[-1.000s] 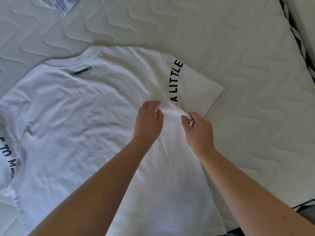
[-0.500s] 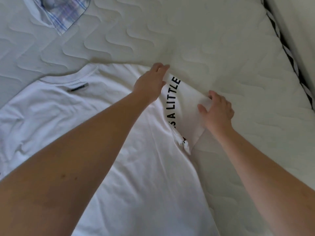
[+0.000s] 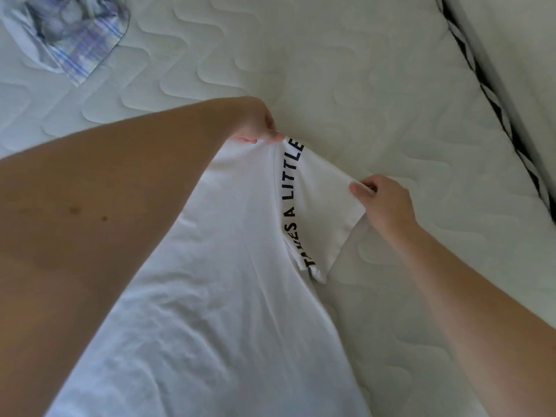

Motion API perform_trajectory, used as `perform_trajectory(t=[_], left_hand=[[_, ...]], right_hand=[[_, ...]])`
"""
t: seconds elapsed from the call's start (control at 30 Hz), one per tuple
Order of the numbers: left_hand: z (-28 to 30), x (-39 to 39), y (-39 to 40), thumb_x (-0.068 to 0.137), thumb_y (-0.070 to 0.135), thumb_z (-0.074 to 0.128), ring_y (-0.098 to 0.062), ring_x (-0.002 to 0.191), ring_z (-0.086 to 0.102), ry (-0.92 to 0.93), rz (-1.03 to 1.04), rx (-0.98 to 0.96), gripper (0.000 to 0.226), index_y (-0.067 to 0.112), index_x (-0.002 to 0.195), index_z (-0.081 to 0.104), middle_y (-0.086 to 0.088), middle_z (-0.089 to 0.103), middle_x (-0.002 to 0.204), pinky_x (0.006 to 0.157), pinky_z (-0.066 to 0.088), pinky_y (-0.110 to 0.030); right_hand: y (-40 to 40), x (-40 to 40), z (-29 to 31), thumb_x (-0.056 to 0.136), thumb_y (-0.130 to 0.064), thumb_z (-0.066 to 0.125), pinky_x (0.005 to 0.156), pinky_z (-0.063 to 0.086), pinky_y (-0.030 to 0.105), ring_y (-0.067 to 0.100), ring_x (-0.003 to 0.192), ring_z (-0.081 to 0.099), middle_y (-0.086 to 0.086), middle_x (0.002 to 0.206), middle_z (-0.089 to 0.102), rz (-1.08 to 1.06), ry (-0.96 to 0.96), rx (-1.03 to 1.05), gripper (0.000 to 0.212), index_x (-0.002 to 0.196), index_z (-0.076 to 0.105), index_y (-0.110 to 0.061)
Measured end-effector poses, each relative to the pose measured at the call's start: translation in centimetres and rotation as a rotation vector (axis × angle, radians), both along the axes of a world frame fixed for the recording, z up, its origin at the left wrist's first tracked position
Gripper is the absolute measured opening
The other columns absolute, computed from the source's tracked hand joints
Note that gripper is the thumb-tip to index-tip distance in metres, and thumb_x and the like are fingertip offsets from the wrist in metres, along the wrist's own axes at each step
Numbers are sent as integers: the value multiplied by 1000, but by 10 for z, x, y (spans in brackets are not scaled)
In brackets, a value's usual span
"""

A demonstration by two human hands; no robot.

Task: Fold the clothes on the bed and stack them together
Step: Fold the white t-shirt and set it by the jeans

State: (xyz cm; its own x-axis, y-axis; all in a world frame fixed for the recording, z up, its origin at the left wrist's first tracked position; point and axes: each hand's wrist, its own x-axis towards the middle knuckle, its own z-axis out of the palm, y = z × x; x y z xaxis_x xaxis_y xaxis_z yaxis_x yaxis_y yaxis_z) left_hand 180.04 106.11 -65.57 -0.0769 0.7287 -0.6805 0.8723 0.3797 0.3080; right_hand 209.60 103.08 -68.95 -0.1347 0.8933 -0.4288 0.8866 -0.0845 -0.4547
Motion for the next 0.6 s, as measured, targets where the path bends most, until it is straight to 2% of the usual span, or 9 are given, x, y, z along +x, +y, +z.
perform_trajectory(t=[0.07,0.13,0.2,0.27,0.33,0.4,0.47,0.5,0.6], left_hand=[[-10,4,-4,94,47,60,-20,68,55,-18,42,17,35,16,104,70,-2,62,78,65,39,-24],[-20,8,-9,95,40,61,-19,83,55,-61,99,83,32,14,112,70,-4,65,96,69,40,-24],[-28,9,-13,93,35,64,-17,94,55,-107,164,150,28,16,113,69,-2,65,109,78,39,-24],[-30,7,-16,92,35,66,-17,95,57,-150,195,177,24,17,109,69,-2,66,109,80,41,-24],[-29,3,-16,91,36,68,-17,93,58,-171,192,177,22,19,106,69,0,67,104,79,43,-24],[-24,0,-16,89,36,71,-16,85,57,-216,201,169,20,22,103,70,2,67,98,71,44,-24],[-16,-2,-15,85,39,74,-17,74,55,-282,259,149,19,30,102,69,3,68,94,62,43,-24],[-14,-3,-15,84,40,74,-17,73,57,-304,288,138,20,34,103,68,2,69,95,64,46,-26],[-12,2,-16,88,32,69,-12,83,65,-337,327,115,16,36,104,67,-2,69,101,86,54,-34]], right_hand=[[-3,-3,2,91,-43,63,83,40,35,29,105,55,6,106,61,61,-137,82,34,110,64,-15],[-15,-10,7,90,-41,64,91,38,42,34,110,50,10,115,57,86,-241,235,36,116,60,-17],[-35,-24,18,93,-40,59,88,38,42,33,105,53,9,110,58,84,-142,339,32,114,59,-15],[-64,-41,27,95,-46,51,81,41,40,30,95,57,6,100,60,174,-35,274,35,108,59,-15],[-100,-56,29,92,-62,38,76,43,38,28,89,57,3,96,59,347,-107,156,52,106,57,-16],[-130,-63,26,86,-70,35,73,40,37,25,91,56,2,100,56,451,-236,118,62,111,53,-16],[-142,-62,18,90,-62,45,74,39,35,23,97,55,1,107,55,460,-320,88,53,118,47,-17],[-143,-61,14,94,-53,47,75,39,34,23,99,56,1,110,55,449,-333,78,44,120,46,-17],[-137,-58,8,98,-35,46,71,36,32,22,96,59,0,106,58,367,-252,44,25,117,49,-18]])
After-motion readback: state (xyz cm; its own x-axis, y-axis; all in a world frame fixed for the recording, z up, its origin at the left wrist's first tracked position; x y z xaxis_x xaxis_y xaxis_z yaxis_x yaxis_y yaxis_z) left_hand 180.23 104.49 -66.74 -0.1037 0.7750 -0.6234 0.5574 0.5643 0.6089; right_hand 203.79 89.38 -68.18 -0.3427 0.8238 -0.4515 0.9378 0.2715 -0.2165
